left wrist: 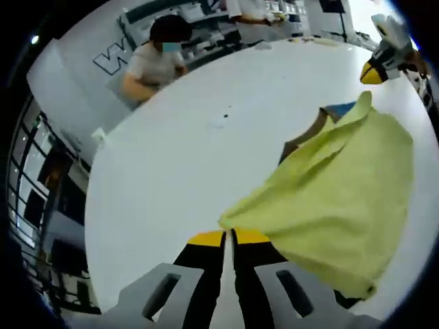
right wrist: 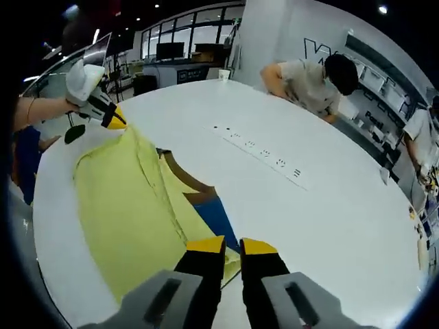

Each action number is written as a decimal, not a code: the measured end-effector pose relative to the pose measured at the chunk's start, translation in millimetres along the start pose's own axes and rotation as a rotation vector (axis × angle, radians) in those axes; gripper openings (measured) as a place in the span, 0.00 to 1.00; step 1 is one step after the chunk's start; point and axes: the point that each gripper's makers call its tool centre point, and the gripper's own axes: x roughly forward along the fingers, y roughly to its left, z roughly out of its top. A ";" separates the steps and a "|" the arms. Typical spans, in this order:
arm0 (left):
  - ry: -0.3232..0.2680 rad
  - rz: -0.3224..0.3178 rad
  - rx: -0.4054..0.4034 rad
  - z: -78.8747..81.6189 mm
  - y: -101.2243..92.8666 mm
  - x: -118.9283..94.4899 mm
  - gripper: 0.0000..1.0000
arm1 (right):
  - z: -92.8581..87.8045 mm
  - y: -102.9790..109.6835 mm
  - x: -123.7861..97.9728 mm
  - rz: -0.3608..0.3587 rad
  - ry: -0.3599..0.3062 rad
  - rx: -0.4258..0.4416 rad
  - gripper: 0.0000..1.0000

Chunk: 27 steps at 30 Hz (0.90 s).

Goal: Fold the garment on the visible template until the final outline fits inside the template.

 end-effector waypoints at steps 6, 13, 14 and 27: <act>-0.035 0.022 0.029 -4.5 -4.8 2.6 0.32 | -2.4 4.1 1.4 0.000 -0.027 -0.009 0.22; -0.123 0.000 -0.010 -9.7 -24.7 -27.5 0.42 | -31.6 21.1 5.9 0.071 0.013 -0.007 0.33; -0.128 -0.006 -0.021 -10.8 -28.5 -30.2 0.43 | -32.4 23.5 3.1 0.074 0.008 0.003 0.35; -0.223 -0.099 -0.085 -48.9 -90.4 -78.9 0.45 | -97.5 83.6 -48.3 0.217 -0.001 0.013 0.24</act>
